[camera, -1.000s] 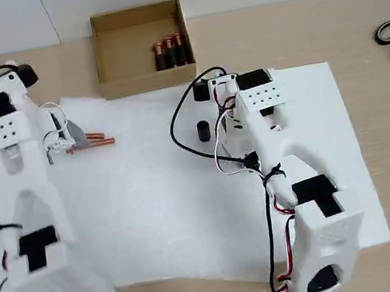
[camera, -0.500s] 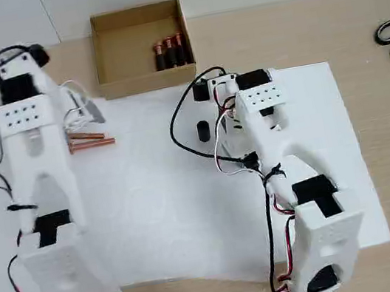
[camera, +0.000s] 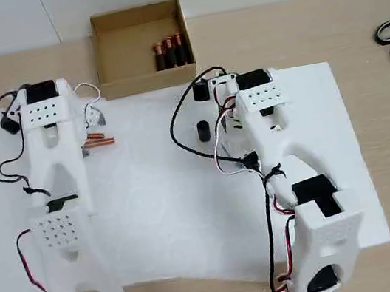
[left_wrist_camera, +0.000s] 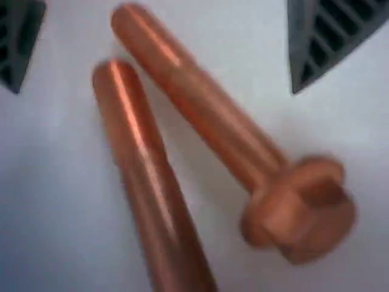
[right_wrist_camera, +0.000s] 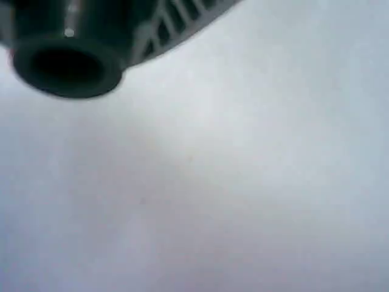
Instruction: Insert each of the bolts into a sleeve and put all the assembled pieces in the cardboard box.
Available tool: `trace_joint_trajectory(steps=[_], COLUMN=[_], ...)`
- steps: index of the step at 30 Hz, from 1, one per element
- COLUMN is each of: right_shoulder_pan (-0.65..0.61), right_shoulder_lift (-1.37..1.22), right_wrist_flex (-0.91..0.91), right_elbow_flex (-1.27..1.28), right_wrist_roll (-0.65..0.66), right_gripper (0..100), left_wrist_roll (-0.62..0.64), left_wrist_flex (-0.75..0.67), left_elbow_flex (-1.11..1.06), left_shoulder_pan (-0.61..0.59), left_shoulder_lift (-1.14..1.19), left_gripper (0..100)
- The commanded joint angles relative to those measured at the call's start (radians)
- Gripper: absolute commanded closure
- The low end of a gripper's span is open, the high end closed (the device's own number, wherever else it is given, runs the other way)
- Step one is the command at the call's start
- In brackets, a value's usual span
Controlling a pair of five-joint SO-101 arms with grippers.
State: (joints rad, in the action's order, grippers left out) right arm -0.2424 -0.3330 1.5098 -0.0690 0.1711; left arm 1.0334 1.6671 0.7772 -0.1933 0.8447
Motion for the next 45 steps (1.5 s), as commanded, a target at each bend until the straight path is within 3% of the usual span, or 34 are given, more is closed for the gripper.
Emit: trace_joint_trajectory(steps=[1,8,16,28,33,40,45], right_shoulder_pan=[0.004,0.004,0.004,0.004,0.005,0.005,0.005], right_shoulder_lift=[0.005,0.005,0.004,0.004,0.004,0.004,0.004], right_wrist_flex=[0.007,0.007,0.005,0.007,0.005,0.002,0.001], right_elbow_flex=[-0.044,-0.044,-0.044,-0.043,-0.043,-0.043,-0.043], right_wrist_roll=[-0.011,-0.011,-0.011,-0.011,-0.011,-0.011,-0.011], right_gripper=[99.2,99.2,99.2,99.2,99.2,99.2,99.2], left_wrist_roll=[0.009,0.011,0.009,-0.006,-0.132,-0.318,-0.522], left_wrist_flex=[-0.005,0.0,-0.002,0.0,0.087,0.087,0.087], left_elbow_flex=[0.093,0.143,0.145,0.145,0.229,0.222,0.177], left_shoulder_pan=[-0.003,-0.003,-0.003,0.002,0.011,0.015,0.058], left_shoulder_lift=[0.023,0.1,0.123,0.123,0.123,0.066,-0.029], left_gripper=[73,74,88,99,99,99,99])
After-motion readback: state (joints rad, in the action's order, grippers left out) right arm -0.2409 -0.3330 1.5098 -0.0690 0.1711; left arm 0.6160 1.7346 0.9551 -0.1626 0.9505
